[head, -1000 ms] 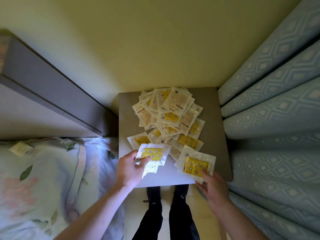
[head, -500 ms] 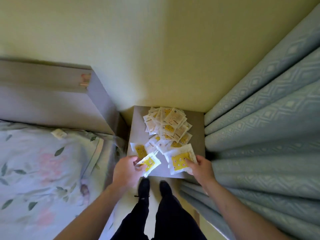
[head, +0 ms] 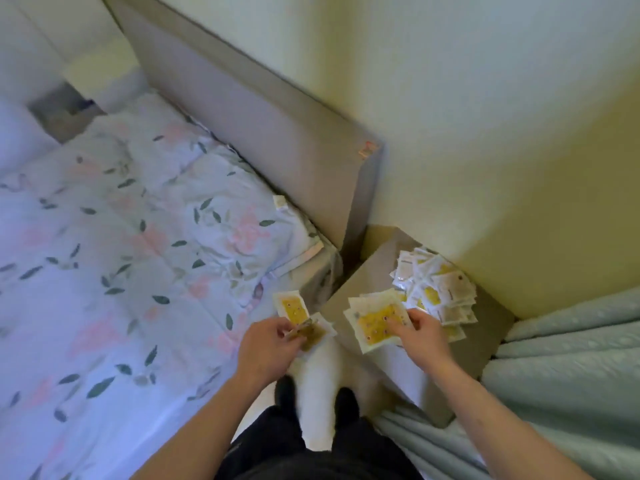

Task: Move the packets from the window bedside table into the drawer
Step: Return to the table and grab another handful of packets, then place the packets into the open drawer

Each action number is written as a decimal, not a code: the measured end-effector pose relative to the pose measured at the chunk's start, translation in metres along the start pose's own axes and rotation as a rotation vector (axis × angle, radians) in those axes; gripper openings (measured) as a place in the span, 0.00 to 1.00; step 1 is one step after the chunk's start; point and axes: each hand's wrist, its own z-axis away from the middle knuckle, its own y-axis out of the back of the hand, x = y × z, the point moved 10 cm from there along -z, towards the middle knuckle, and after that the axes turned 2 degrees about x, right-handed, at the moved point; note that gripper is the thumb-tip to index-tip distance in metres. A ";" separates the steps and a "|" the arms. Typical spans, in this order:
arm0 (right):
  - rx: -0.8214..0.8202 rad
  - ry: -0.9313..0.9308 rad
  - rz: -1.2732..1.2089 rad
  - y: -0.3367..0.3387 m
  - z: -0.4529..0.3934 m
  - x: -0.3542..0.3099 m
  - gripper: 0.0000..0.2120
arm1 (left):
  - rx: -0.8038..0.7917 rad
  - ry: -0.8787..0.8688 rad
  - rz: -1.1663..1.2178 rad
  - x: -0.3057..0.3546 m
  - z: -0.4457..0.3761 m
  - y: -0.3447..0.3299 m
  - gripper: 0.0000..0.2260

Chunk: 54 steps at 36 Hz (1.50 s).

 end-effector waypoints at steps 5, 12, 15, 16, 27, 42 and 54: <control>-0.164 0.203 0.165 -0.062 0.029 -0.058 0.06 | 0.179 0.122 0.119 -0.064 0.057 0.052 0.06; -0.339 0.481 0.376 -0.200 0.110 -0.130 0.05 | 0.415 0.327 0.311 -0.185 0.163 0.122 0.08; -0.428 0.582 0.433 -0.272 0.161 -0.144 0.04 | 0.542 0.380 0.349 -0.250 0.218 0.148 0.10; -0.460 0.612 0.443 -0.296 0.181 -0.146 0.06 | 0.574 0.396 0.356 -0.272 0.236 0.156 0.11; -0.770 0.789 0.507 -0.528 0.402 -0.126 0.05 | 0.807 0.609 0.406 -0.500 0.445 0.215 0.10; -1.140 0.992 0.664 -0.798 0.642 -0.107 0.08 | 1.056 0.934 0.494 -0.711 0.635 0.279 0.11; -1.485 1.134 0.832 -1.032 0.861 -0.052 0.11 | 1.218 1.264 0.592 -0.866 0.796 0.322 0.10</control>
